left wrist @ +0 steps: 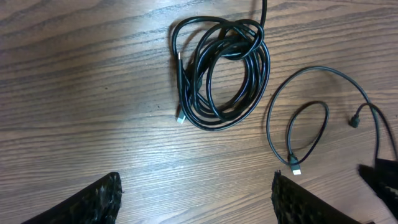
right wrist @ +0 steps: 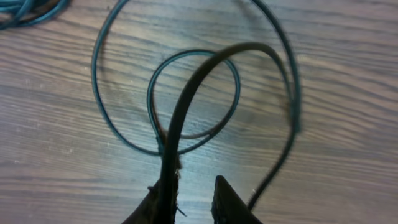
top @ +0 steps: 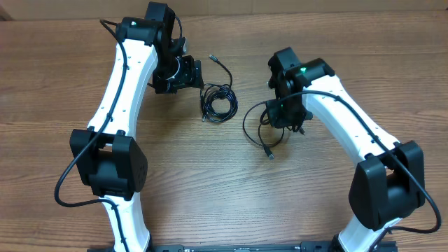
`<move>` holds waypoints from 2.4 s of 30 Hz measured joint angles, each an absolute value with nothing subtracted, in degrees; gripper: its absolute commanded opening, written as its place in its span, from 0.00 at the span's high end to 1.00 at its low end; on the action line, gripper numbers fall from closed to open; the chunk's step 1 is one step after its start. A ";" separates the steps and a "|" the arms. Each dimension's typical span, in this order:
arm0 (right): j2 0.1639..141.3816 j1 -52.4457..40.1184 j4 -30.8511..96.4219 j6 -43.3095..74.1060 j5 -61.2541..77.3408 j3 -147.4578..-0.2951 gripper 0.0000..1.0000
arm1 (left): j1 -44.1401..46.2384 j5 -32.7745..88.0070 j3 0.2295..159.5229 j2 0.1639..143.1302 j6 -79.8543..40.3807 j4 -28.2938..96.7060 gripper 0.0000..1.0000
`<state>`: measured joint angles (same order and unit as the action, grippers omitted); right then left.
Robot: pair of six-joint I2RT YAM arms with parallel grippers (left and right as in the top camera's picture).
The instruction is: Untangle cables
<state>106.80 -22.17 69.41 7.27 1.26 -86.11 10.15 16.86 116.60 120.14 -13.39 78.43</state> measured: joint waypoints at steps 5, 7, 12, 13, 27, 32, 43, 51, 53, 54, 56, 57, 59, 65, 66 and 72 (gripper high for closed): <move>106.80 -23.68 64.47 5.69 1.89 -81.01 0.76 | 10.15 16.84 116.60 120.14 -13.39 78.06 0.21; 106.80 -24.25 62.61 4.99 2.50 -79.24 0.74 | 10.15 16.86 116.60 120.14 -13.39 77.97 0.20; 106.80 -25.76 60.69 2.33 4.71 -77.01 0.65 | 10.15 16.84 116.60 120.14 -13.39 77.47 0.19; 106.80 -26.06 60.29 1.80 4.95 -76.77 0.63 | 10.15 16.84 116.60 120.14 -13.39 77.36 0.18; 106.80 -27.90 45.21 -2.68 5.48 -67.13 0.62 | 10.15 16.84 116.60 120.14 -13.39 76.60 0.15; 106.39 -27.90 39.00 -4.29 3.97 -62.92 0.77 | 10.15 16.84 116.60 120.14 -13.39 76.47 0.15; 105.47 -28.23 44.31 -3.99 -0.78 -64.38 0.96 | 10.15 16.84 116.60 120.14 -13.39 76.51 0.13; 105.75 -27.75 60.55 -0.36 -12.95 -88.47 0.96 | 10.15 16.82 116.60 120.14 -13.39 78.65 0.12; 105.71 -26.76 62.89 0.36 -15.46 -93.23 0.96 | 10.15 16.84 116.60 120.14 -13.39 79.59 0.11; 105.69 -26.09 63.37 0.60 -16.25 -94.52 0.96 | 10.15 16.80 116.60 120.14 -13.39 79.94 0.11; 105.65 -24.18 63.94 1.37 -17.43 -95.48 0.96 | 10.15 16.75 116.60 120.14 -13.39 80.34 0.10; 105.65 -23.14 64.27 1.61 -17.85 -95.48 0.96 | 10.15 16.69 116.60 120.14 -13.39 80.42 0.11; 105.71 -20.40 65.08 2.00 -18.39 -95.44 0.96 | 10.15 16.64 116.60 120.14 -13.39 80.40 0.10; 105.71 -9.41 66.67 3.84 -19.38 -95.44 0.96 | 10.15 16.60 116.60 120.14 -13.39 80.40 0.10; 105.71 -7.27 67.16 4.54 -19.66 -95.44 0.96 | 10.15 16.60 116.60 120.14 -13.39 80.38 0.10; 105.71 3.03 69.95 9.02 -20.60 -95.35 0.96 | 10.15 16.45 116.60 120.14 -13.39 79.66 0.11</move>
<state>105.71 3.03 69.95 9.02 -20.60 -95.35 10.15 16.45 116.60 120.14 -13.39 79.66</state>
